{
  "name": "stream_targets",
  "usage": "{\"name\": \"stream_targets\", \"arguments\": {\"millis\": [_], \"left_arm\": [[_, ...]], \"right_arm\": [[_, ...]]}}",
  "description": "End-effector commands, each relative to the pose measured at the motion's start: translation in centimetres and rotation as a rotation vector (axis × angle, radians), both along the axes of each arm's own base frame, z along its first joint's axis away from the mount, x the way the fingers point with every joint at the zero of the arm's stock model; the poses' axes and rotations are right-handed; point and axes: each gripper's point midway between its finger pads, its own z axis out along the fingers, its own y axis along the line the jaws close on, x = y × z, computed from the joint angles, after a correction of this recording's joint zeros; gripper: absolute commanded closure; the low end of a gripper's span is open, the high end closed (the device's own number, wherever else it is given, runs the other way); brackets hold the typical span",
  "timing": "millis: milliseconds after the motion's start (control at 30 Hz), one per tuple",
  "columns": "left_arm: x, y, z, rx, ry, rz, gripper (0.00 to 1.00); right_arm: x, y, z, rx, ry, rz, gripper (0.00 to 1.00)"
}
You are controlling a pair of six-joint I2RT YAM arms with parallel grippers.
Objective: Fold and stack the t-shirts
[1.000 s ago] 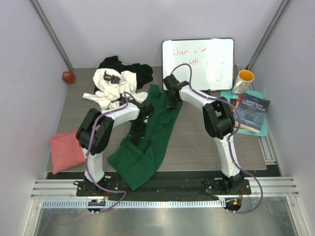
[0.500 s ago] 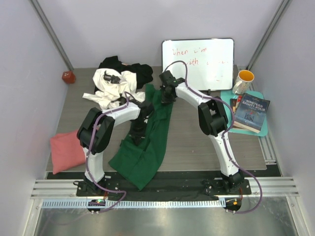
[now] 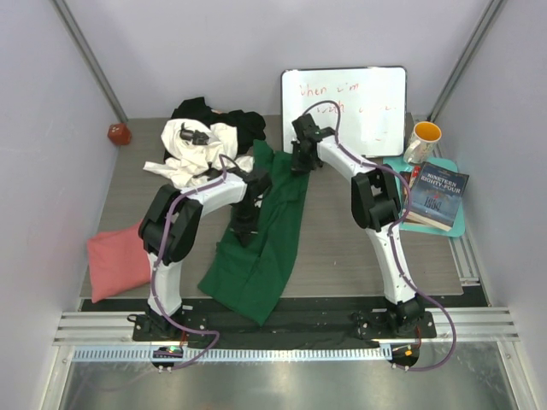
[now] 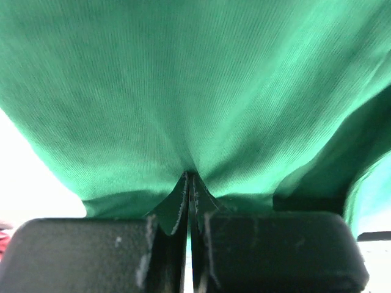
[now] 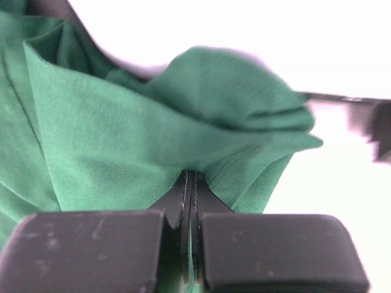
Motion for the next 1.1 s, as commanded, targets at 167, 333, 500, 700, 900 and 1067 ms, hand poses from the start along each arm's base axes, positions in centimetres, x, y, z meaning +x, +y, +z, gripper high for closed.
{"name": "stream_targets", "arguments": {"millis": [167, 333, 500, 700, 900, 1067], "left_arm": [[-0.2, -2.8, 0.1, -0.084, 0.019, -0.036, 1.00], [-0.6, -4.8, 0.2, -0.109, 0.028, -0.083, 1.00], [-1.0, -6.5, -0.1, -0.119, 0.033, -0.097, 1.00], [-2.3, -8.4, -0.7, -0.122, 0.041, -0.097, 1.00], [-2.3, -8.8, 0.4, -0.116, 0.013, -0.085, 0.97], [-0.6, -9.0, 4.4, -0.116, -0.075, -0.098, 0.80]], "right_arm": [[1.4, -6.3, -3.1, -0.113, 0.057, -0.085, 0.99], [1.4, -7.7, -3.0, -0.142, 0.060, -0.099, 0.99], [2.0, -8.3, -2.3, -0.139, 0.045, -0.102, 0.98], [2.0, -8.0, -1.2, -0.118, 0.029, -0.084, 0.88], [1.5, -7.5, 2.2, -0.074, -0.009, -0.061, 0.72], [0.9, -7.4, 8.3, -0.027, -0.100, -0.055, 0.67]]}}
